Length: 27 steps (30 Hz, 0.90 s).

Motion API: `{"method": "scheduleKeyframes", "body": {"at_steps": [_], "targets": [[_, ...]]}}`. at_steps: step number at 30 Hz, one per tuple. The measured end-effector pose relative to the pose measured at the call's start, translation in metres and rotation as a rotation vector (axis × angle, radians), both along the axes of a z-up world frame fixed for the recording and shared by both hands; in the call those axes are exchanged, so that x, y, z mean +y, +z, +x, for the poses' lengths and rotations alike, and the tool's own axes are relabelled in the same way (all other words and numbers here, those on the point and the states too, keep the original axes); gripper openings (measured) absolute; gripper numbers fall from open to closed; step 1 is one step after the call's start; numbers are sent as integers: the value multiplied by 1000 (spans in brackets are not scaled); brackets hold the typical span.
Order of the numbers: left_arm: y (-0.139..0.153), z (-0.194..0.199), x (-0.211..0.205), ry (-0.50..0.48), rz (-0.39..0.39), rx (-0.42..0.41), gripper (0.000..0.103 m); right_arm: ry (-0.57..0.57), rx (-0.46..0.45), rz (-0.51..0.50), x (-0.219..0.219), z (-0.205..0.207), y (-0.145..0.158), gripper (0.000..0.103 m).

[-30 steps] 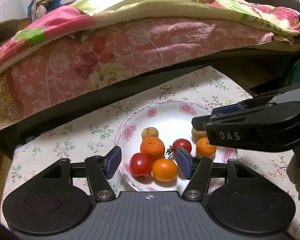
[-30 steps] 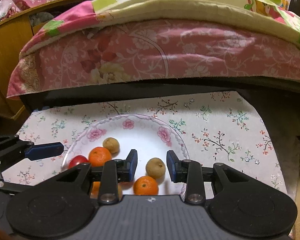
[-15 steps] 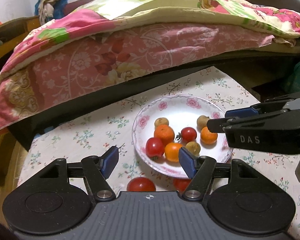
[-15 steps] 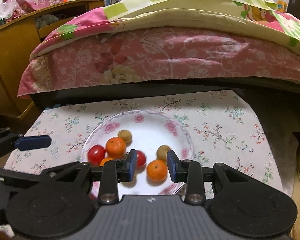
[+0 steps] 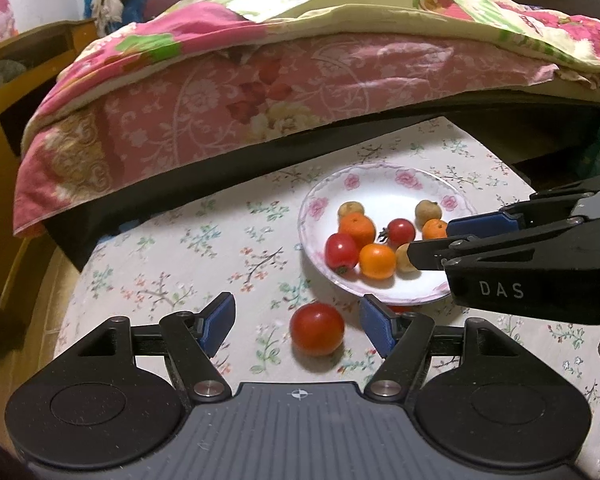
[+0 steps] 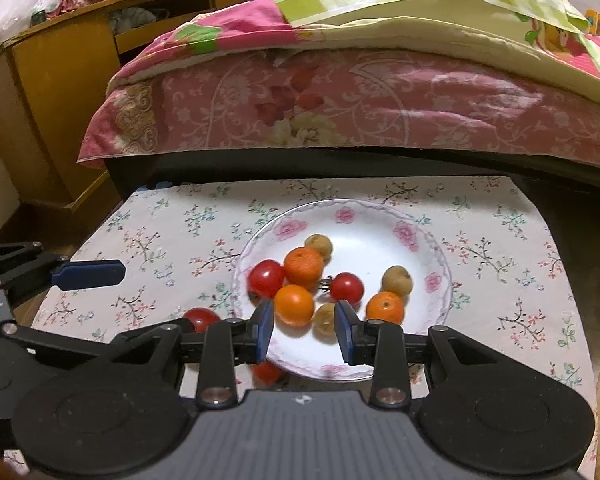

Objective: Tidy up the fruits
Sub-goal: 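Withdraw both tools from the plate toward the large red tomato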

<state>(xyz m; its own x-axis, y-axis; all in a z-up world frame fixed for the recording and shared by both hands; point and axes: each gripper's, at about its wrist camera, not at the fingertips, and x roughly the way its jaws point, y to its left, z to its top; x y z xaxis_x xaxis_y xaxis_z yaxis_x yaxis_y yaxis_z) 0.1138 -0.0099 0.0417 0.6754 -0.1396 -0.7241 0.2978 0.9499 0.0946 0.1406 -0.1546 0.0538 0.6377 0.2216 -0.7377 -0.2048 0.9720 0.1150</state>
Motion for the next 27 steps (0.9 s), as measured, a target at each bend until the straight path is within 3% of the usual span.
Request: {"method": "scheduleKeyframes", "body": {"at_steps": [10,27], "targets": [[0,-14,17,33,1,1,78,33,12,-7,22,-10,0,33],[-16,-33,32,6,29,52,82,63,54,-38,40,-22,-9,34]]}}
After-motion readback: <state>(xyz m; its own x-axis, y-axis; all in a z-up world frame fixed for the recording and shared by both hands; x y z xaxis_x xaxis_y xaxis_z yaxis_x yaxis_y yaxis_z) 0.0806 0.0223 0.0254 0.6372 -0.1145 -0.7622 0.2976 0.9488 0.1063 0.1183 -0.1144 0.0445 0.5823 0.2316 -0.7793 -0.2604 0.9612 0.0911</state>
